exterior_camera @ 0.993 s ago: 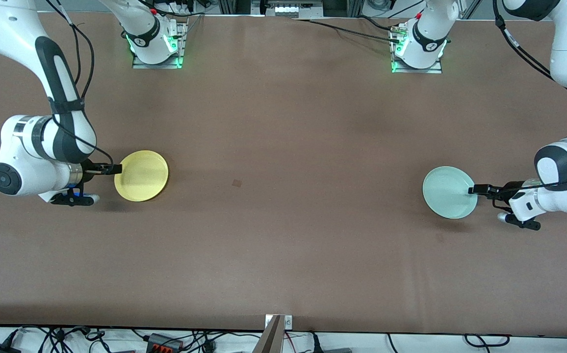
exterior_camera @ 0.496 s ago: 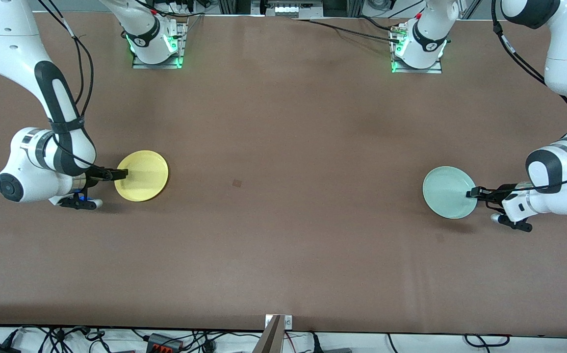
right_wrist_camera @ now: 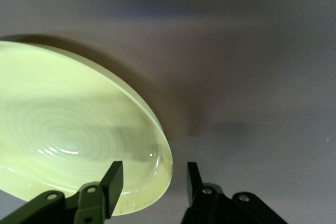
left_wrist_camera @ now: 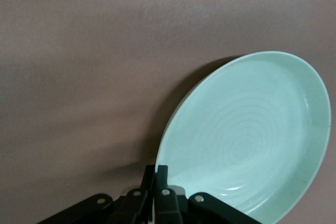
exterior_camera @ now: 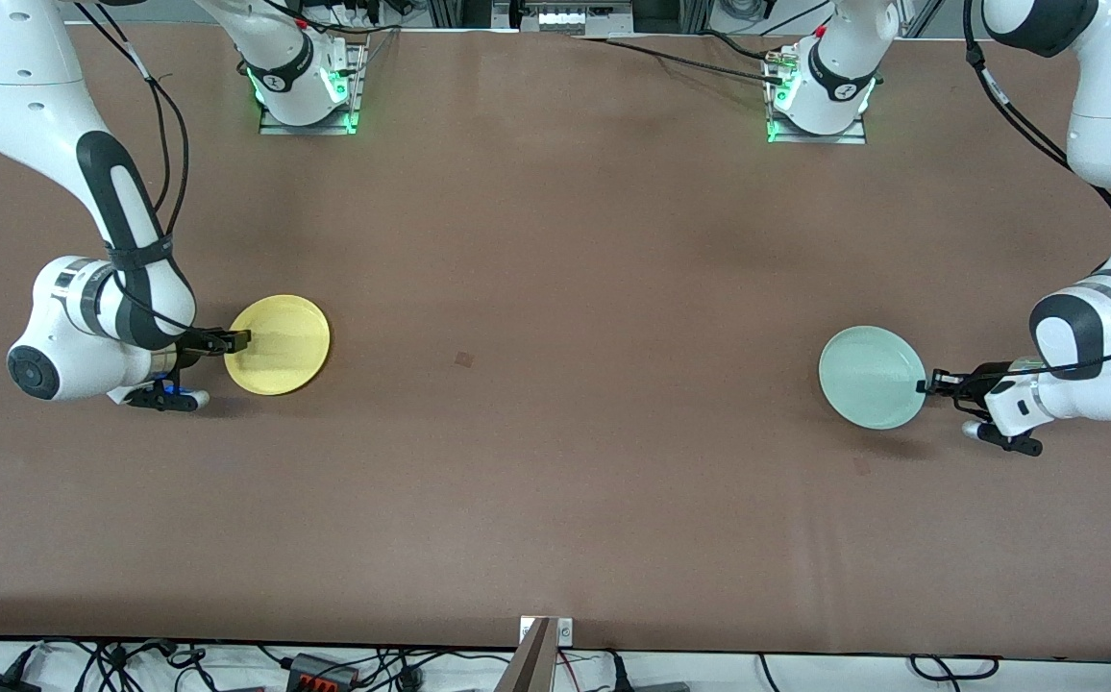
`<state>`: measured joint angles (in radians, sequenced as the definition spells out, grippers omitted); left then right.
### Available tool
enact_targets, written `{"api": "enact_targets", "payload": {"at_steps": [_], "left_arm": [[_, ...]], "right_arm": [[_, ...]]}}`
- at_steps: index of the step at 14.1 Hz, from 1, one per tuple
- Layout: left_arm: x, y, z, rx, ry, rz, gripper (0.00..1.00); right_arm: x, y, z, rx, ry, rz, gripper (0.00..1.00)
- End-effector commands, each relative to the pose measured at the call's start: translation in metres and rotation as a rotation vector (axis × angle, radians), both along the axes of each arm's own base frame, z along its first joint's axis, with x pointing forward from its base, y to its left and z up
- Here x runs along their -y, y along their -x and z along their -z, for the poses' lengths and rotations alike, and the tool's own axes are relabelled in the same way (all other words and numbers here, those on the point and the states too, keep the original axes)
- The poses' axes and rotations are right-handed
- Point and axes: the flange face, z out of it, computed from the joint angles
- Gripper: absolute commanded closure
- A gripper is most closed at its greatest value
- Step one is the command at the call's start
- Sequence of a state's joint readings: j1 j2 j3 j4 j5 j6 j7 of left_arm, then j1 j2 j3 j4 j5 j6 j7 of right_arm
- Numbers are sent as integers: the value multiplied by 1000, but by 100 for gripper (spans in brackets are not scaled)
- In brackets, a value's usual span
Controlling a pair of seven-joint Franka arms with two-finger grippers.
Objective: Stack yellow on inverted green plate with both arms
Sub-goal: 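Grasp the yellow plate with the right gripper while the left gripper grasps green, then lift the green plate on edge with the left gripper toward the table middle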
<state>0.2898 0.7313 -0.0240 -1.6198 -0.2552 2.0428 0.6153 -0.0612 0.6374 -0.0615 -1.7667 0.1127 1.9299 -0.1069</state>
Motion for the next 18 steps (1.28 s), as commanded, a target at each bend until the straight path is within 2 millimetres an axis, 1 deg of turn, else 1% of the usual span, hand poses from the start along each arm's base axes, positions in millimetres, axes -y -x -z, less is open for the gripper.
{"api": "enact_targets", "payload": {"at_steps": [1, 2, 3, 4, 6, 7, 8, 9, 10, 11, 12, 13, 14, 15, 16, 17, 18], "left_arm": [[10, -11, -37, 68, 28, 8, 99], [21, -17, -56, 95, 31, 20, 99], [33, -23, -83, 122, 21, 26, 99], [53, -27, -106, 135, 8, 29, 99], [98, -26, -144, 87, -31, 27, 99], [120, -29, -168, 96, -105, 29, 99], [143, -28, -183, 94, -184, 43, 99], [175, -27, -197, 100, -253, 52, 99], [202, -26, -204, 112, -302, 50, 99], [233, -26, -216, 138, -361, 59, 99], [258, -22, -222, 141, -421, 70, 99], [289, -17, -231, 154, -502, 77, 99], [320, -10, -235, 173, -589, 89, 99], [358, 1, -238, 206, -677, 91, 99], [387, 12, -237, 232, -744, 68, 99], [407, 21, -237, 249, -789, 32, 99], [423, 26, -232, 267, -827, 10, 99]], "right_arm": [[2, -5, 4, 15, -16, -14, 44], [2, -4, 6, 15, -16, -14, 46], [3, -5, 8, 14, -13, -15, 49], [3, -5, 8, 14, -12, -15, 50], [3, -4, 8, 13, -13, -15, 59], [3, -4, 8, 8, -14, -15, 64], [3, -4, 7, 7, -14, -15, 69], [3, -4, 8, 7, -14, -15, 75], [3, -3, 7, 5, -15, -15, 83], [4, -3, 7, 5, -15, -13, 89], [4, -3, 7, 4, -15, -14, 94], [4, -3, 7, 2, -16, -12, 99], [5, -2, 7, -2, -17, -10, 100], [6, -2, 6, -1, -17, -10, 100], [5, -3, 5, 1, -17, -11, 100], [3, -2, 1, -8, -21, -15, 100], [3, -2, -8, -20, -22, -7, 100]]}}
